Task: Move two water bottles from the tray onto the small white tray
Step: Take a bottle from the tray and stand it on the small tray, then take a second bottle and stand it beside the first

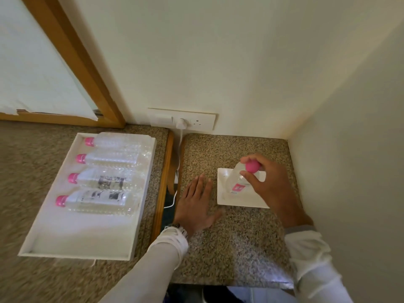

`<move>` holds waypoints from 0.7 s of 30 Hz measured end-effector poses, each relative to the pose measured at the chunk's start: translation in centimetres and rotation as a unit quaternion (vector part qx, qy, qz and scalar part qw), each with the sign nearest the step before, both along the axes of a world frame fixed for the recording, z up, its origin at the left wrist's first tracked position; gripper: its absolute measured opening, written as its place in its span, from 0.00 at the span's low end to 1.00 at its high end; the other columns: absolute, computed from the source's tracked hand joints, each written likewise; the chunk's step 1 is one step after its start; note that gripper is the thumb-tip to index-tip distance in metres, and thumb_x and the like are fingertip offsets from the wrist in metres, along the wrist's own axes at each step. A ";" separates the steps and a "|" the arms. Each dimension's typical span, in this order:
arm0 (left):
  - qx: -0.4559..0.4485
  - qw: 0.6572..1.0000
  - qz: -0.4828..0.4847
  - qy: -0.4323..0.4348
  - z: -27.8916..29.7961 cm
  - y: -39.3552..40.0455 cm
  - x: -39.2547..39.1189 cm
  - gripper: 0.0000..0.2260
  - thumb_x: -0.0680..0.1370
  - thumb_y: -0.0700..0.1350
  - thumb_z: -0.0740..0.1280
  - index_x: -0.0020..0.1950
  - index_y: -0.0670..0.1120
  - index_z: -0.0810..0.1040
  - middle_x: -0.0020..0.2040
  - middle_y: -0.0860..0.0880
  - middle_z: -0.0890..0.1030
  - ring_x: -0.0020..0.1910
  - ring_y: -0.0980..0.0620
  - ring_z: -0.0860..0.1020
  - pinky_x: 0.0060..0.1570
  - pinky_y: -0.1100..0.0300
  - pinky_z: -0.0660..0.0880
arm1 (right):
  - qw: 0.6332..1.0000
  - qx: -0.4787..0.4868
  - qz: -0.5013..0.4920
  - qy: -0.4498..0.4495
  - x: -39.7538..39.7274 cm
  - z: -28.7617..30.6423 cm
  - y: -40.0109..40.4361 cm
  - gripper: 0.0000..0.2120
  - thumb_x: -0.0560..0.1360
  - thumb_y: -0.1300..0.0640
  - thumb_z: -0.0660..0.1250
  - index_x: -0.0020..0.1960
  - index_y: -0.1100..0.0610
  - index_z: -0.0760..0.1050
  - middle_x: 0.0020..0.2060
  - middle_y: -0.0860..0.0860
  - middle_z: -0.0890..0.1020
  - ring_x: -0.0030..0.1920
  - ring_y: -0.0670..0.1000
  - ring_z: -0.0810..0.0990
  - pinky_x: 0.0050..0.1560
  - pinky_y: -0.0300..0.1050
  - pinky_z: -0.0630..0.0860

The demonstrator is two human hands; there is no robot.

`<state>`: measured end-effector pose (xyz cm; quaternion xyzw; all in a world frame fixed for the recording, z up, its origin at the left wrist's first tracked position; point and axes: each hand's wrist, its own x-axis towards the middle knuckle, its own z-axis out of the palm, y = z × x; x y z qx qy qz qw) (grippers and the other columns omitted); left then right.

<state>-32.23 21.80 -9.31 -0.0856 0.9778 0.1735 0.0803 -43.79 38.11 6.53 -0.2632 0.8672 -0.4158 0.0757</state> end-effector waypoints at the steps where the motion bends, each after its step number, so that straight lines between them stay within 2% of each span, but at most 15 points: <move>1: 0.013 1.000 0.007 0.006 0.4 -0.1 0.3 0.47 0.74 0.77 0.51 0.83 0.47 0.46 0.84 0.42 0.47 0.83 0.42 0.46 0.82 0.43 0.46 | 1.000 0.012 -0.002 0.004 0.2 0.3 -0.2 0.15 0.70 0.65 0.75 0.53 0.53 0.79 0.50 0.46 0.83 0.51 0.48 0.82 0.56 0.56 0.79; 3: 0.020 0.999 0.010 0.047 1.6 -0.4 1.3 0.46 0.75 0.76 0.53 0.83 0.47 0.50 0.84 0.41 0.52 0.83 0.41 0.50 0.80 0.40 0.56 | 0.999 0.039 -0.010 0.025 0.9 1.0 -0.7 0.20 0.68 0.63 0.77 0.57 0.51 0.78 0.52 0.46 0.83 0.52 0.50 0.81 0.56 0.57 0.79; 4: 0.020 0.997 0.005 0.068 2.2 -0.6 1.8 0.46 0.75 0.76 0.55 0.83 0.47 0.51 0.84 0.40 0.54 0.83 0.41 0.52 0.80 0.40 0.57 | 0.998 0.054 -0.013 0.043 1.2 1.3 -1.0 0.22 0.67 0.62 0.78 0.58 0.51 0.77 0.54 0.48 0.82 0.52 0.52 0.81 0.56 0.58 0.79; 6: 0.006 0.993 -0.002 0.114 3.8 -1.5 2.9 0.46 0.75 0.76 0.54 0.83 0.47 0.51 0.84 0.41 0.53 0.83 0.42 0.51 0.81 0.43 0.54 | 0.994 0.069 -0.015 0.087 2.2 2.4 -2.2 0.24 0.67 0.59 0.79 0.61 0.53 0.76 0.57 0.51 0.81 0.52 0.56 0.80 0.57 0.58 0.78; 9: -0.021 0.987 0.014 0.160 7.1 -3.9 4.8 0.46 0.75 0.76 0.48 0.83 0.47 0.50 0.84 0.41 0.52 0.83 0.42 0.50 0.81 0.45 0.51 | 0.989 0.044 0.000 0.142 4.3 4.4 -5.7 0.21 0.70 0.56 0.76 0.61 0.55 0.76 0.60 0.53 0.78 0.61 0.55 0.75 0.62 0.52 0.73; 11: -0.023 0.982 0.029 0.184 8.5 -6.4 6.4 0.44 0.76 0.75 0.50 0.83 0.47 0.52 0.83 0.41 0.55 0.83 0.42 0.53 0.81 0.43 0.55 | 0.990 0.025 0.029 0.139 5.8 5.4 -8.9 0.19 0.72 0.56 0.74 0.61 0.54 0.76 0.60 0.53 0.79 0.63 0.53 0.74 0.61 0.45 0.69; 13: -0.030 0.978 0.047 0.202 9.2 -9.3 8.7 0.43 0.77 0.73 0.53 0.82 0.46 0.55 0.82 0.40 0.59 0.82 0.41 0.57 0.79 0.41 0.61 | 0.989 0.016 0.073 0.130 7.4 5.8 -12.6 0.18 0.73 0.56 0.73 0.61 0.54 0.76 0.59 0.52 0.79 0.62 0.52 0.75 0.58 0.42 0.68; 15: -0.043 0.972 0.079 0.219 9.4 -12.7 11.4 0.41 0.78 0.72 0.55 0.81 0.45 0.59 0.81 0.39 0.63 0.80 0.40 0.62 0.76 0.40 0.64 | 0.985 0.014 0.120 0.119 9.3 5.4 -16.6 0.16 0.74 0.56 0.72 0.61 0.53 0.76 0.58 0.51 0.81 0.60 0.51 0.77 0.59 0.45 0.73; 18: -0.059 0.967 0.135 0.210 8.9 -17.8 16.0 0.41 0.77 0.72 0.57 0.81 0.45 0.61 0.80 0.39 0.65 0.79 0.39 0.64 0.74 0.39 0.67 | 0.979 0.010 0.190 0.068 12.7 3.5 -22.8 0.12 0.74 0.58 0.71 0.58 0.52 0.77 0.52 0.50 0.83 0.54 0.47 0.81 0.57 0.50 0.79; 21: -0.086 0.965 0.168 0.184 7.7 -22.7 21.2 0.43 0.77 0.73 0.55 0.80 0.43 0.61 0.79 0.39 0.67 0.78 0.38 0.65 0.74 0.38 0.67 | 0.960 0.080 0.266 0.042 16.9 0.9 -29.0 0.11 0.74 0.57 0.69 0.57 0.52 0.77 0.50 0.51 0.84 0.51 0.52 0.83 0.53 0.54 0.80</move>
